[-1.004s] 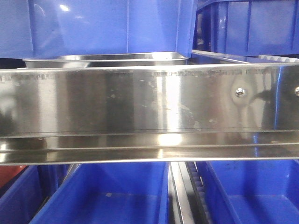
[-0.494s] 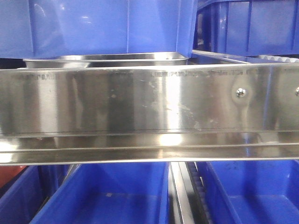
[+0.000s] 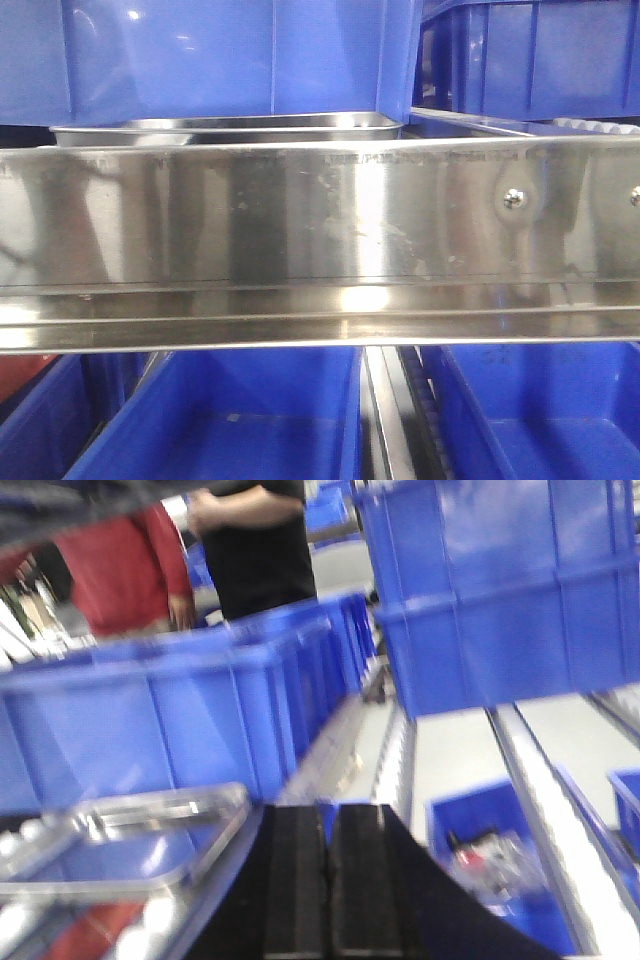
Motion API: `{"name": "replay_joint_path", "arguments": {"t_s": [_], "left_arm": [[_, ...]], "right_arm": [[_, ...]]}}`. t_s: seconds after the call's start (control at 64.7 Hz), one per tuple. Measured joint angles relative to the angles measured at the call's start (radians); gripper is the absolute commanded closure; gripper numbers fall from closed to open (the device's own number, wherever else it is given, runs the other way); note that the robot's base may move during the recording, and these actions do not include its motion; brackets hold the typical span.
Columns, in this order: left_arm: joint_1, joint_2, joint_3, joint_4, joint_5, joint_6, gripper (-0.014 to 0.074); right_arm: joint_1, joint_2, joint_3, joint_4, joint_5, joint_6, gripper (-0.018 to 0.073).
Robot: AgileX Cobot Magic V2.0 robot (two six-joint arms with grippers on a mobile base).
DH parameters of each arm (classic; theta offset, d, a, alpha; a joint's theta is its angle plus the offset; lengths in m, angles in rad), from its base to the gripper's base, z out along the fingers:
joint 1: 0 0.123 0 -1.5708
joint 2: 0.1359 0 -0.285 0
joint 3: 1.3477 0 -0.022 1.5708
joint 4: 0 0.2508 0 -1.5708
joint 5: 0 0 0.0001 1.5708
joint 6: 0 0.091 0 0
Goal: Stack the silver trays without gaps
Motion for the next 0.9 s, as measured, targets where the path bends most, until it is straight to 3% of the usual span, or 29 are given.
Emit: {"name": "replay_joint_path", "arguments": {"t_s": [0.278,0.448,0.664,0.773,0.896], "left_arm": [[0.000,0.000,-0.007,-0.044,-0.109,0.000,0.0613],[0.000,0.000,-0.014,-0.088,-0.117,0.000,0.0613],[0.000,0.048,-0.167,-0.083,0.001,0.135,0.0613],[0.000,0.129,-0.224,-0.092,0.086,0.157,0.0613],[0.000,0.228,-0.231,-0.164,0.131,0.163,0.0613]], "right_arm": [[0.000,0.000,-0.002,0.122,-0.126,0.002,0.0637],[0.000,0.000,-0.005,0.138,-0.141,-0.005,0.0637],[0.000,0.073,-0.155,0.167,0.100,-0.292,0.0637],[0.000,0.176,-0.233,0.181,0.182,-0.330,0.0637],[0.000,0.302,-0.296,0.214,0.222,-0.341,0.0637]]}}
